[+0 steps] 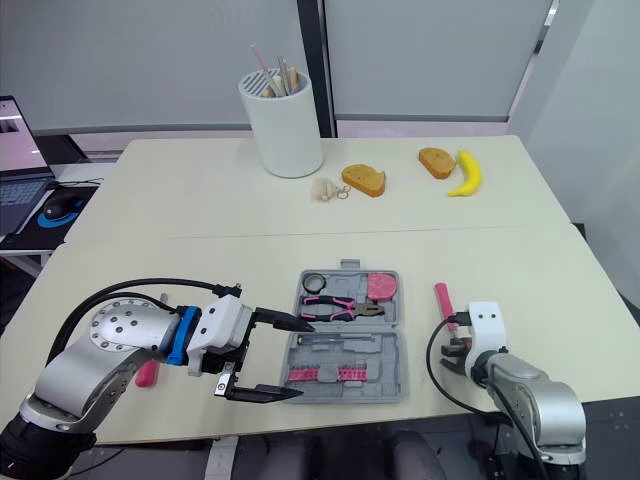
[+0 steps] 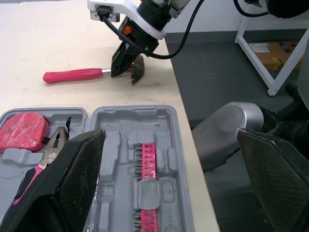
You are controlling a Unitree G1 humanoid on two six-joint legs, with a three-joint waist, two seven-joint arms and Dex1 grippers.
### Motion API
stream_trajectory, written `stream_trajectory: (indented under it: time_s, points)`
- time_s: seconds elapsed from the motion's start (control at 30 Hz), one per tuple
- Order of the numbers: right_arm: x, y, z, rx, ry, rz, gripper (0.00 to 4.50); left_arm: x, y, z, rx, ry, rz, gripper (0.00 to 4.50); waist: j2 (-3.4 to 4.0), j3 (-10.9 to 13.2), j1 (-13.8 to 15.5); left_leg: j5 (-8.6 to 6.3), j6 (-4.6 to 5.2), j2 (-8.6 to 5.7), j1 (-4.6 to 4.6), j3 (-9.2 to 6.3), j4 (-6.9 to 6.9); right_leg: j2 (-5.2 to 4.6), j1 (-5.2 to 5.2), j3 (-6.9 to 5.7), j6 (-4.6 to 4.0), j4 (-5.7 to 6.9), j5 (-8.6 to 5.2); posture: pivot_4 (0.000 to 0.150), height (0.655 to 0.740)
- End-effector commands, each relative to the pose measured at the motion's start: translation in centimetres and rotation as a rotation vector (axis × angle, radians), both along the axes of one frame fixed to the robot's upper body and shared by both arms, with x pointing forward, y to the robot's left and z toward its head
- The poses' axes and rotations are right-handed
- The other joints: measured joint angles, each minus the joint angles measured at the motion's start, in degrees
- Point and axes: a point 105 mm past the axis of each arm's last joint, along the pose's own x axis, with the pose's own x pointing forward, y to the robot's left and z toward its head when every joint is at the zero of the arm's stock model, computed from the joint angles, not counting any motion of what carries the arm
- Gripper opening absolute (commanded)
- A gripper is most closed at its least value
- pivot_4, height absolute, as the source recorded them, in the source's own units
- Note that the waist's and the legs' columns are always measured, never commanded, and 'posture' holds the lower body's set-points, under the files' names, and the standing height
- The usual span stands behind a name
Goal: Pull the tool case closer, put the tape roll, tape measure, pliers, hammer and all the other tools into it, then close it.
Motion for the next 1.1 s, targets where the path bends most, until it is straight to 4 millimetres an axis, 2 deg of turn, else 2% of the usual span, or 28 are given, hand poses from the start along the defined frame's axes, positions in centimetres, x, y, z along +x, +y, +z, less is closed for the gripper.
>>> stream_trajectory:
  time_s: [0.03,0.23,0.4,0.53,0.6,0.67,0.77,0.87,0.93,1.03,1.1]
  points:
    - [0.6,0.5,1.2,0.002,-0.060,0.009,0.22,-0.3,-0.4,0.9,-0.024,-0.045,-0.023,4.50,0.00,0.0,-0.1,0.00,0.00,0.00,0.00,0.00,0.00,0.00,0.00,0.00,0.00,0.00,0.00,0.150,0.7303]
    - [1.3,1.2,1.1,0.022,-0.075,-0.004,0.22,-0.2,-0.4,0.7,-0.027,-0.053,-0.022,4.50,0.00,0.0,-0.5,0.00,0.00,0.01,-0.01,0.01,-0.01,0.02,-0.02,0.02,-0.01,0.00,0.00,0.150,0.7303]
    - [1.3,2.2,0.2,0.066,-0.041,-0.021,0.22,-0.2,-0.4,0.5,-0.027,-0.061,-0.019,4.50,-0.03,0.0,-0.7,0.00,0.00,0.04,0.00,0.01,-0.01,0.03,-0.02,0.02,0.00,0.00,0.01,0.150,0.7303]
    - [1.4,2.3,0.2,0.066,-0.046,-0.027,0.22,-0.3,-0.3,0.3,-0.026,-0.066,-0.015,4.50,-0.03,0.0,-0.8,0.00,0.00,0.04,0.01,0.04,-0.02,0.04,-0.02,0.05,-0.01,0.00,0.01,0.150,0.7303]
    - [1.4,2.1,0.7,0.072,-0.068,-0.034,0.93,-0.4,-0.2,0.2,-0.026,-0.068,-0.010,4.50,-0.04,0.0,-0.8,0.00,0.00,0.05,0.01,0.04,-0.02,0.04,-0.03,0.05,0.00,-0.01,0.01,0.150,0.7303]
    - [1.4,2.0,1.4,0.080,-0.089,-0.031,1.34,-0.4,-0.1,0.1,-0.027,-0.070,-0.005,4.50,-0.04,0.0,-0.8,0.00,0.00,0.05,0.01,0.04,-0.02,0.04,-0.03,0.05,0.00,0.00,0.01,0.150,0.7303]
    - [0.7,1.5,3.7,0.089,-0.132,0.041,2.04,-0.4,0.2,0.1,-0.024,-0.076,0.011,4.50,-0.02,0.0,-0.7,0.00,0.00,0.03,0.00,0.05,-0.02,0.02,-0.03,0.05,0.00,0.00,0.01,0.150,0.7303]
    - [0.5,0.5,6.1,0.041,-0.173,0.184,2.82,-0.4,0.4,0.0,-0.022,-0.078,0.025,4.50,-0.04,0.0,-0.7,-0.01,0.01,0.00,-0.02,0.07,-0.02,-0.02,-0.02,0.05,0.02,-0.04,0.02,0.150,0.7303]
    - [0.6,0.8,8.0,-0.058,-0.228,0.412,3.33,-0.4,0.4,0.0,-0.022,-0.079,0.028,4.50,-0.03,0.0,-0.7,-0.01,0.01,-0.01,-0.01,0.10,0.00,-0.04,-0.02,0.07,0.07,-0.06,0.05,0.150,0.7303]
    - [0.7,1.4,9.6,-0.277,-0.286,0.804,3.33,-0.4,0.4,0.1,-0.025,-0.081,0.035,4.50,-0.01,0.1,-0.8,-0.01,0.03,-0.03,0.04,0.13,-0.01,-0.05,0.01,0.09,0.15,-0.10,0.03,0.150,0.7303]
    - [0.9,1.3,9.6,-0.435,-0.290,1.042,3.33,-0.4,0.3,0.2,-0.026,-0.082,0.040,4.50,-0.02,0.1,-1.0,-0.02,0.03,-0.01,0.06,0.13,0.00,0.06,0.00,0.10,0.15,-0.09,0.03,0.150,0.7303]
